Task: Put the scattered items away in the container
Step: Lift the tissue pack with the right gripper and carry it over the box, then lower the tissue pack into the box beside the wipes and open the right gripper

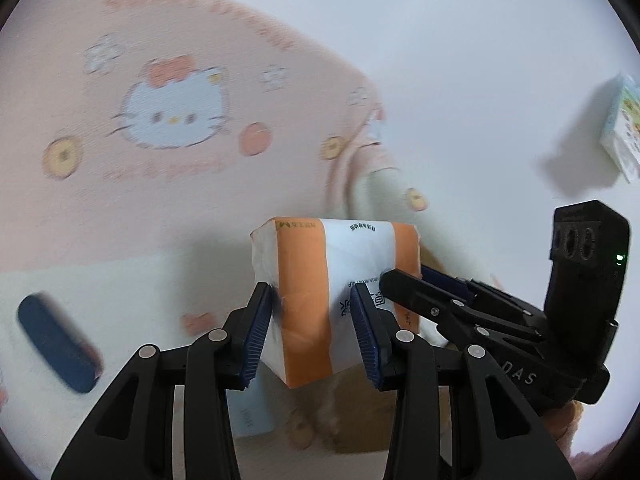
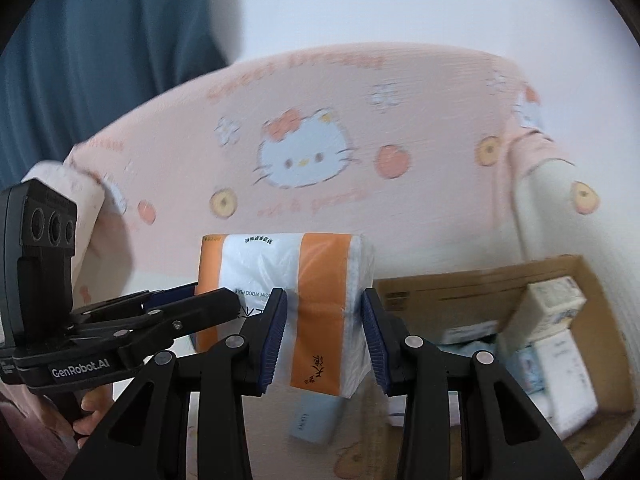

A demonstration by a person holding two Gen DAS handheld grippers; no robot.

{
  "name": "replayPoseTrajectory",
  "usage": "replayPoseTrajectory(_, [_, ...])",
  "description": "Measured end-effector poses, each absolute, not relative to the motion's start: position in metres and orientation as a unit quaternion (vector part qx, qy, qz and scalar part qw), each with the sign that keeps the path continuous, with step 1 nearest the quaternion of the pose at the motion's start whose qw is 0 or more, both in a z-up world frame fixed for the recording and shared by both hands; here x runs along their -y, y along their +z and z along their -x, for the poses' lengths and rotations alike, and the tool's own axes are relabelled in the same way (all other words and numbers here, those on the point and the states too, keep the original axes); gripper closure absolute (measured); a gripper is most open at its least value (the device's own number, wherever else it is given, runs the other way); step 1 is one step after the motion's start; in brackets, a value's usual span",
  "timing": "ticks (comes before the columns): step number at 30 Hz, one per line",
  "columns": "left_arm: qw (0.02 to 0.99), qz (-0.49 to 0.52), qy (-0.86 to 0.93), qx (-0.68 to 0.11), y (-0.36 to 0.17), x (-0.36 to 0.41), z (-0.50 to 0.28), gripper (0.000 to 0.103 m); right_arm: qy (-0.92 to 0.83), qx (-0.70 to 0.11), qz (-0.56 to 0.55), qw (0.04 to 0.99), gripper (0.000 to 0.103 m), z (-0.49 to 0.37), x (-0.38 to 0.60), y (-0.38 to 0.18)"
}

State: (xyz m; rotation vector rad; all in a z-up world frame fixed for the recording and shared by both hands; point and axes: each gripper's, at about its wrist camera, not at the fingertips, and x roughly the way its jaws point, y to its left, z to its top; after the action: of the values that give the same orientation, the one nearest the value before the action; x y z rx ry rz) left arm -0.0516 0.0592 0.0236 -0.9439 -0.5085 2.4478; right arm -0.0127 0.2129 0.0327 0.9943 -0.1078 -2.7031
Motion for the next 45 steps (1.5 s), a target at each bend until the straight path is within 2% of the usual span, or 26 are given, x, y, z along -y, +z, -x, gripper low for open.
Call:
replayPoseTrajectory(8, [0.302, 0.348, 0.874, 0.154, 0.038, -0.130, 0.065, 0.059, -0.921, 0.118, -0.360, 0.092, 0.067, 0.009, -0.292, 0.045])
replayPoseTrajectory(13, [0.337, 0.370, 0.855, 0.136, 0.036, -0.163, 0.064, 0.059, -0.915, 0.116, -0.380, 0.063, 0.067, -0.005, -0.322, 0.049])
replayPoseTrajectory(27, [0.372, 0.488, 0.783, 0.098, -0.012, -0.215, 0.054, 0.059, -0.852, 0.178, -0.491, 0.042, 0.066, -0.025, -0.377, -0.002])
replayPoseTrajectory(39, [0.360, 0.487, 0.795, 0.037, -0.008, -0.219, 0.052, 0.056, -0.820, 0.118, -0.559, 0.042, 0.062, -0.019, -0.371, -0.020])
replayPoseTrajectory(45, [0.345, 0.509, 0.785, 0.078, -0.021, -0.204, 0.070, 0.056, -0.813, 0.110, -0.571, 0.030, 0.062, -0.011, -0.372, -0.020])
